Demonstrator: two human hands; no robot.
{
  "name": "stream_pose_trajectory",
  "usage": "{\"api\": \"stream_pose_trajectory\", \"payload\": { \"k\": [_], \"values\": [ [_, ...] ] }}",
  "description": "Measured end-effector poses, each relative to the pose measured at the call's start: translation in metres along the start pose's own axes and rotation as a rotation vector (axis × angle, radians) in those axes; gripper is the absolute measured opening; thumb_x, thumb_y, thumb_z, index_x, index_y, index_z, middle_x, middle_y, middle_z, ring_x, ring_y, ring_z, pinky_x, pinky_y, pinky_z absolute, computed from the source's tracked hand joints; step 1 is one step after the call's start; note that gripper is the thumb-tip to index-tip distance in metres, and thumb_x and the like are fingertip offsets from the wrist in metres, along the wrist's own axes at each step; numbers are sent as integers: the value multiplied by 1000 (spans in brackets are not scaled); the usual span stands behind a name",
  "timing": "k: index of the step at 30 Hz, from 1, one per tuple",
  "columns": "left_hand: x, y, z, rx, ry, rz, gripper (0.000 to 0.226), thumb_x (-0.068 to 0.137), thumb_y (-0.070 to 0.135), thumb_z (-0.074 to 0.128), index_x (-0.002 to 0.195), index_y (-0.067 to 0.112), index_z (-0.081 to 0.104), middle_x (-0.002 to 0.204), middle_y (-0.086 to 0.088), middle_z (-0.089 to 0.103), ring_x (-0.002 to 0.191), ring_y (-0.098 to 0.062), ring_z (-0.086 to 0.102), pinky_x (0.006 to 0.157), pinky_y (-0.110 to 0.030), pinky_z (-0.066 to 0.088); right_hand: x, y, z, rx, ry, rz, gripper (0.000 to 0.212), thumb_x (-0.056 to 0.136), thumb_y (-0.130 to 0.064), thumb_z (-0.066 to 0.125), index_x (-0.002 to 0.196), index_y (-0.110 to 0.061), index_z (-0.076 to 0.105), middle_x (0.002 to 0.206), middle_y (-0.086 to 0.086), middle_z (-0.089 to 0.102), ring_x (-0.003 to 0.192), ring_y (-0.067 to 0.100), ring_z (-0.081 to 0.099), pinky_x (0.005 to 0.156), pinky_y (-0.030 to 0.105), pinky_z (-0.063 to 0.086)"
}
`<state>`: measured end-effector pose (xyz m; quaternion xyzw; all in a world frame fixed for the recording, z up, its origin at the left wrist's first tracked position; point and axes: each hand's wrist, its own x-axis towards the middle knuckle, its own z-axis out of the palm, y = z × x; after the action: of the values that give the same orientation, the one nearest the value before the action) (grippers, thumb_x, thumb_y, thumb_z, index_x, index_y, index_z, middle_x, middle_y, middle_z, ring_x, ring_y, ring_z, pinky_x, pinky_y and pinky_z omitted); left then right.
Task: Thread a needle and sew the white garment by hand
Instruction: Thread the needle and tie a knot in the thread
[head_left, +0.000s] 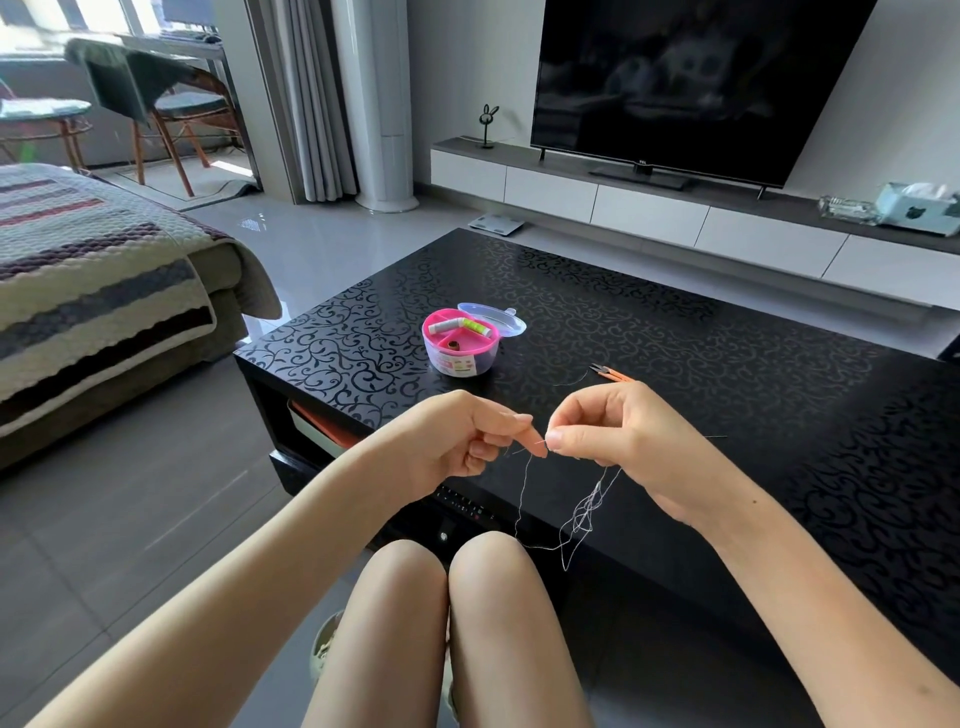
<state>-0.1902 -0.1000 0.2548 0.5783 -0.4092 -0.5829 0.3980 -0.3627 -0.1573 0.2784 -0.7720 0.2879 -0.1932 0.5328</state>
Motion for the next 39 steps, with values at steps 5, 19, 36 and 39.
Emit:
{"api": "stream_pose_trajectory", "payload": {
  "k": [5,19,36,39],
  "values": [
    [-1,1,1,56,-20,34,33,91,18,54,67,14,76,60,4,31,57,-8,25,59,-22,22,3,3,2,-7,29,18,19,84,-4,64,66,-11,67,56,-12,57,53,-4,49,53,6,36],
    [0,-2,2,101,-53,70,33,91,24,57,65,15,73,57,6,34,56,-8,29,61,-22,25,4,8,1,3,64,4,20,85,-4,64,67,-11,66,53,-13,58,52,-4,49,52,5,35],
    [-2,2,1,228,-79,70,36,92,29,60,57,20,64,57,1,34,55,-9,31,61,-20,30,3,24,8,272,-11,51,48,87,-41,45,123,-12,57,109,6,68,102,18,66,93,37,52],
    [-6,4,2,279,-87,70,35,94,25,57,60,15,61,50,6,38,50,-7,31,55,-16,28,1,24,13,220,-37,65,49,85,-40,49,124,-10,56,96,3,69,85,17,65,72,30,54]
  ]
}}
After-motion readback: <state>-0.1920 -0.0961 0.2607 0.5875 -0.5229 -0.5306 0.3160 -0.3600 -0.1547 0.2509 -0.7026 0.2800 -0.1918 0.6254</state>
